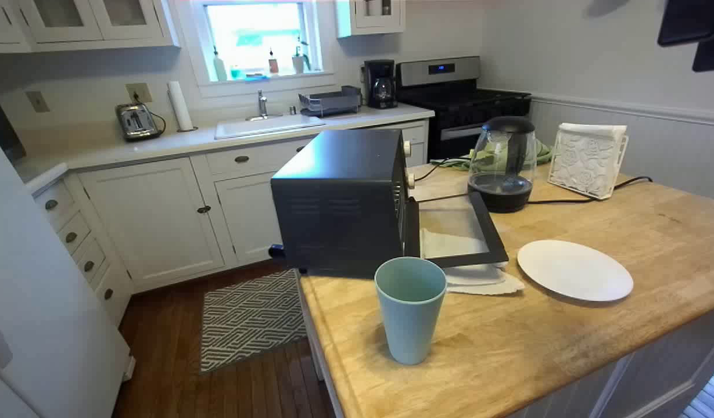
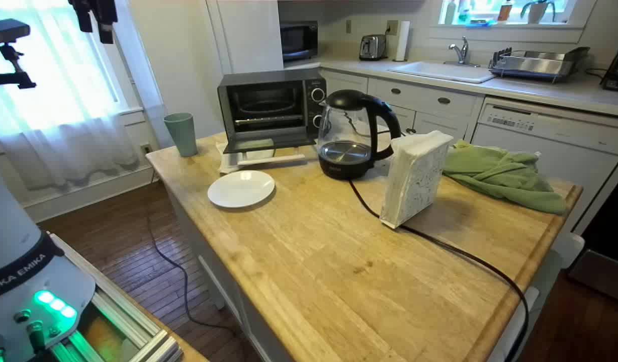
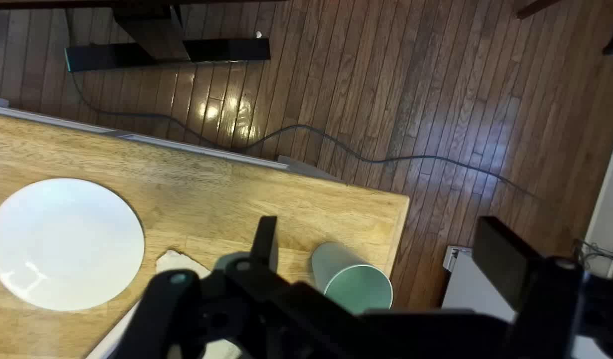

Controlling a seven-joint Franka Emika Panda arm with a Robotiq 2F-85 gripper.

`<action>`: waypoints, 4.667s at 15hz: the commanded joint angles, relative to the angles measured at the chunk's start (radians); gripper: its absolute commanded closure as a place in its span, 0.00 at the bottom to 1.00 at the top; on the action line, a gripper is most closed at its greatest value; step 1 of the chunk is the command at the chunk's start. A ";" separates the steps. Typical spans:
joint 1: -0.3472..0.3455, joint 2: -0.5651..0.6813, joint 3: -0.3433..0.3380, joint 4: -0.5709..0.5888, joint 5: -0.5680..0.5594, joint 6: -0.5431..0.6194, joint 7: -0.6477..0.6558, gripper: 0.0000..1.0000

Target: Close the oven door

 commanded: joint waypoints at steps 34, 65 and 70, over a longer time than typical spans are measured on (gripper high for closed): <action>-0.250 0.284 -0.423 -0.241 0.256 0.633 -0.811 0.00; -0.367 0.998 -0.276 0.093 1.101 0.772 -1.145 1.00; -0.367 1.023 -0.274 0.116 1.168 0.747 -1.163 1.00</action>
